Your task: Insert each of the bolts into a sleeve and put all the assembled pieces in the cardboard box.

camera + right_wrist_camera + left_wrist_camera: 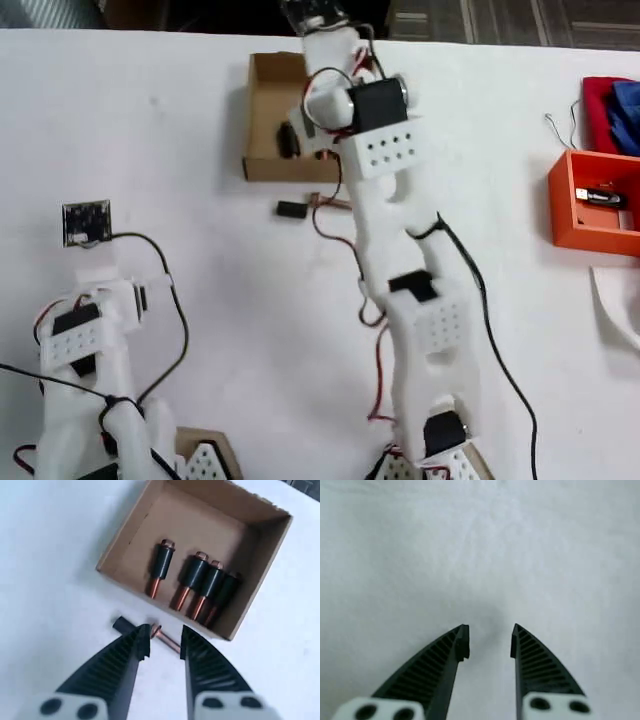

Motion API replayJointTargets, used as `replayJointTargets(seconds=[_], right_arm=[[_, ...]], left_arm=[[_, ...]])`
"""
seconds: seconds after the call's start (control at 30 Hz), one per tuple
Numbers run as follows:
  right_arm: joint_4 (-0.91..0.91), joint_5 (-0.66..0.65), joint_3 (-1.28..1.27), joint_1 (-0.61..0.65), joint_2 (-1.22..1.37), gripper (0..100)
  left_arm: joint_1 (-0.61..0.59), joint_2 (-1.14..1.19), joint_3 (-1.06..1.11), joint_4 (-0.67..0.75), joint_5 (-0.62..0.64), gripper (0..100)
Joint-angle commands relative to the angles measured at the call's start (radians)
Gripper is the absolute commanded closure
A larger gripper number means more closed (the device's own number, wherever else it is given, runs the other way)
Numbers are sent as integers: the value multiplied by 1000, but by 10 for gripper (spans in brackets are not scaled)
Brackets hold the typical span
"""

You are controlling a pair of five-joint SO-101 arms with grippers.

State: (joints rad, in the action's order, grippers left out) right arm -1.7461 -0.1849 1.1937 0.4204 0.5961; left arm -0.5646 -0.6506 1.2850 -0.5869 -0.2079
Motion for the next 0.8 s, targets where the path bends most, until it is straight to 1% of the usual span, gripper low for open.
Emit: replayJointTargets(seconds=[0.0,0.07,0.13,0.2,0.27,0.33,0.4,0.43,0.53,0.77], right_arm=[[-22,-14,-404,22,-328,904],[53,-40,-640,36,-398,902],[211,-127,-819,38,-404,901],[378,-252,-953,39,-386,901],[472,-396,-1030,62,-361,901],[499,-535,-1062,94,-328,900],[524,-646,-1062,120,-282,900],[536,-680,-1056,130,-260,899],[547,-712,-1007,142,-188,899],[544,-713,-841,140,10,875]], left_arm=[[0,-11,2,12,-11,842],[0,-11,2,12,-11,842],[0,-11,2,12,-11,842],[0,-11,2,12,-11,842],[0,-11,2,12,-11,842],[0,-11,2,12,-11,842],[0,-11,2,12,-11,842],[0,-11,2,12,-11,842],[0,-11,2,12,-11,842],[0,-11,2,12,-11,842]])
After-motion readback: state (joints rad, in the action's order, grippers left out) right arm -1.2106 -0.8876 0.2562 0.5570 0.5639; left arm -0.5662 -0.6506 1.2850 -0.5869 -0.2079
